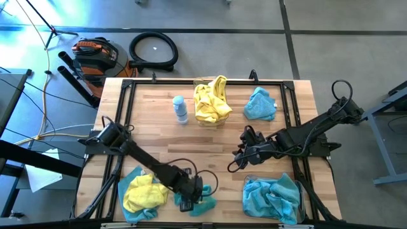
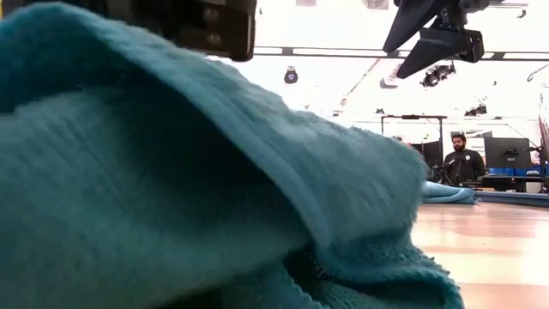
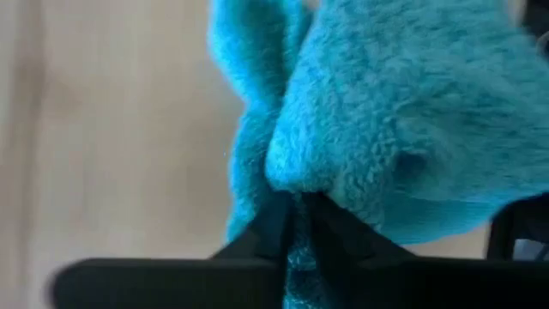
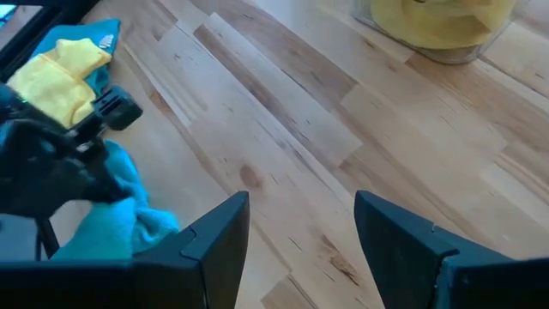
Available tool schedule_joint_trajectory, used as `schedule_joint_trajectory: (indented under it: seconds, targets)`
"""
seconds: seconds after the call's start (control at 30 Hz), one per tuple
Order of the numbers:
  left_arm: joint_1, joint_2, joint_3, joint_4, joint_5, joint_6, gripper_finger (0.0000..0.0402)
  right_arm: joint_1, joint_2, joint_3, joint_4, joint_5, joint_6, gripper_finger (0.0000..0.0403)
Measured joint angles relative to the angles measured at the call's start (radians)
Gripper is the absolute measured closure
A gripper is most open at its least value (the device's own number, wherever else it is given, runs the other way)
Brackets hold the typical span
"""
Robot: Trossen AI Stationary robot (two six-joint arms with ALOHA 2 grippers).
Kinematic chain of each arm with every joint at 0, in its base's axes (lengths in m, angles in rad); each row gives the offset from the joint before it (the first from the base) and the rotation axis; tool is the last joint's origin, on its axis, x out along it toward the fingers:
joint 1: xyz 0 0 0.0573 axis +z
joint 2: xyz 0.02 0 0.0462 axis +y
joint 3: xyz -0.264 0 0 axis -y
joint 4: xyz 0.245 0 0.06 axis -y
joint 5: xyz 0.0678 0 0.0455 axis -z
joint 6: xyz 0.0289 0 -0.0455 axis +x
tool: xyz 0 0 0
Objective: Sort microfiber towel by color & place in baskets
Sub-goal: Put the blue towel into the bottom transparent bin
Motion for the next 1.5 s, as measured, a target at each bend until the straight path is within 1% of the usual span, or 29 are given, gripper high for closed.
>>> schedule_joint_trajectory:
  seconds: [0.07,0.2,0.3,0.4,0.5,0.6,0.7,0.8,0.87,0.93,1.03,1.2,1.33,1.43,1.5]
  targets:
    - [0.006,-0.011,0.000,-0.042,-0.002,-0.008,0.0393,0.000,0.000,0.000,0.008,-0.003,0.000,0.0195]
    - [0.015,-0.078,0.000,-0.147,-0.040,-0.016,0.0399,0.008,0.000,0.000,0.024,-0.034,-0.007,0.0195]
    - [0.020,-0.166,-0.001,-0.214,-0.105,-0.006,0.0401,0.029,0.000,0.000,0.083,-0.026,-0.055,0.0195]
    - [0.029,-0.274,-0.001,-0.236,-0.190,0.021,0.0401,0.053,0.000,0.000,0.190,0.022,-0.144,0.0195]
    - [0.042,-0.378,0.000,-0.224,-0.270,0.045,0.0401,0.070,0.000,0.000,0.317,0.077,-0.273,0.0195]
    - [0.061,-0.464,0.000,-0.196,-0.332,0.069,0.0401,0.072,0.011,0.000,0.476,0.119,-0.445,0.0195]
    - [0.082,-0.521,0.000,-0.136,-0.356,0.114,0.0401,0.062,0.044,0.001,0.673,0.123,-0.659,0.0195]
    - [0.102,-0.546,0.000,-0.054,-0.356,0.168,0.0401,0.047,0.095,0.003,0.852,0.121,-0.845,0.0195]
    - [0.112,-0.550,0.000,0.003,-0.344,0.210,0.0401,0.032,0.128,0.021,0.885,0.120,-0.916,0.0195]
    - [0.120,-0.552,0.000,0.045,-0.336,0.246,0.0401,0.013,0.157,0.046,0.873,0.120,-0.924,0.0195]
    - [0.128,-0.553,0.021,0.043,-0.338,0.272,0.0401,-0.009,0.187,0.078,0.837,0.110,-0.921,0.0195]
    - [0.143,-0.555,0.061,0.035,-0.359,0.326,0.0401,-0.026,0.208,0.095,0.809,0.013,-0.891,0.0195]
    - [0.158,-0.556,0.084,0.040,-0.365,0.367,0.0401,-0.030,0.216,0.095,0.800,-0.010,-0.850,0.0195]
    - [0.171,-0.556,0.096,-0.010,-0.366,0.362,0.0401,-0.029,0.213,0.095,0.801,-0.038,-0.838,0.0195]
    - [0.174,-0.556,0.103,-0.057,-0.359,0.341,0.0401,-0.029,0.203,0.095,0.800,-0.038,-0.849,0.0195]
